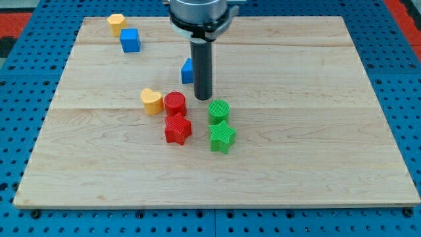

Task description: Push the blue triangle closer to the blue cube

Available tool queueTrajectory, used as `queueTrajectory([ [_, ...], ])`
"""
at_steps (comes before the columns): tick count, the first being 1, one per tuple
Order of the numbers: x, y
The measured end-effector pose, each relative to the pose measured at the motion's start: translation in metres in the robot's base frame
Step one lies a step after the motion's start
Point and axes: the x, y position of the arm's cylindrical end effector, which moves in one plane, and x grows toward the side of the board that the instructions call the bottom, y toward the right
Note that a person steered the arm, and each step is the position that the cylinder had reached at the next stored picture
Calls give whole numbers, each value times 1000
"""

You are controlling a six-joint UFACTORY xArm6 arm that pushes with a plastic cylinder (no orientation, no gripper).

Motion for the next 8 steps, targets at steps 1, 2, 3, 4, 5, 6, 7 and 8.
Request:
queueTrajectory([
  [1,-26,-26],
  [2,-70,-11],
  [3,-87,9],
  [4,-94,-61],
  [5,-72,-72],
  [6,-99,-104],
  [7,-109,-83],
  [8,-99,-40],
])
